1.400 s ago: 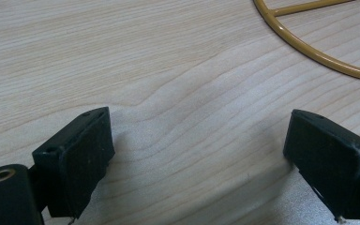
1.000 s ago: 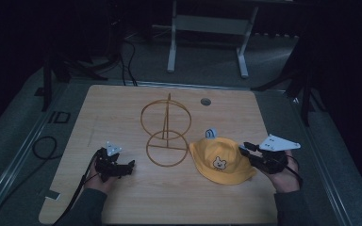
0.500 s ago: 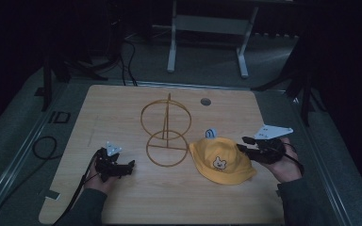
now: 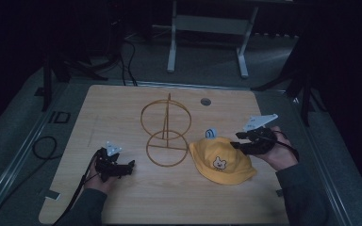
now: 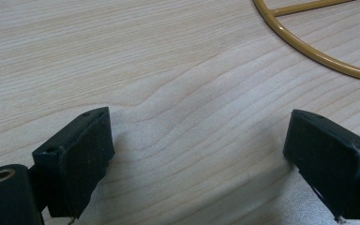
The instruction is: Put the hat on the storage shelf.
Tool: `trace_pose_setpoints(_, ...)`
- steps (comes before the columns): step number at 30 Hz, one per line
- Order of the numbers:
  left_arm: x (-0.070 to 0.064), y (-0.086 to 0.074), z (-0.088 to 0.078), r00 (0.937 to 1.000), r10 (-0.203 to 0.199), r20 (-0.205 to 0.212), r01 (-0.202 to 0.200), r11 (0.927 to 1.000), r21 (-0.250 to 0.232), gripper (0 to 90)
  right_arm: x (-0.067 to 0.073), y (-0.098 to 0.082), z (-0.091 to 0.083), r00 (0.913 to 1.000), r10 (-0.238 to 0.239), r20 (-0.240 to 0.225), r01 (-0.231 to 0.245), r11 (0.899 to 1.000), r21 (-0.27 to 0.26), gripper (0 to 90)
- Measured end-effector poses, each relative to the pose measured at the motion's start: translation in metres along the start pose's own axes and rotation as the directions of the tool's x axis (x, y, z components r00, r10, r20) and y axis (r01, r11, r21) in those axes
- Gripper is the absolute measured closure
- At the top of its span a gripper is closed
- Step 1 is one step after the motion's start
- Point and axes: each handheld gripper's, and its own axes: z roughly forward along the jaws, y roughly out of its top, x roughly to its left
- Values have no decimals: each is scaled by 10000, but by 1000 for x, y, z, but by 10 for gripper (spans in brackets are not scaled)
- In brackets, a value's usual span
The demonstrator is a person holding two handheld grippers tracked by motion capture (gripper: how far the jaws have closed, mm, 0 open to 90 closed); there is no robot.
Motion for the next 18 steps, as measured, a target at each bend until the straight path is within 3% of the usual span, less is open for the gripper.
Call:
trace_pose_setpoints(1, 0, 0, 0, 10000, 3, 3, -3, 10000, 1, 88, 1, 4, 3, 9997, -218, -128, 222, 9992, 323, 563)
trace_pose_setpoints(9, 0, 0, 0, 10000, -2, -8, 2, 10000, -20, 88, 1, 14, 17, 9973, -648, -354, 685, 9912, 1132, 551)
trace_pose_setpoints(14, 0, 0, 0, 10000, 1, -9, -1, 10000, -21, 88, -2, 21, 31, 9939, -785, -781, 912, 9802, 1756, 543)
trace_pose_setpoints(18, 0, 0, 0, 10000, 5, -10, -5, 10000, -19, 88, 0, 24, 41, 9899, -1003, -1006, 1216, 9644, 2350, 555)
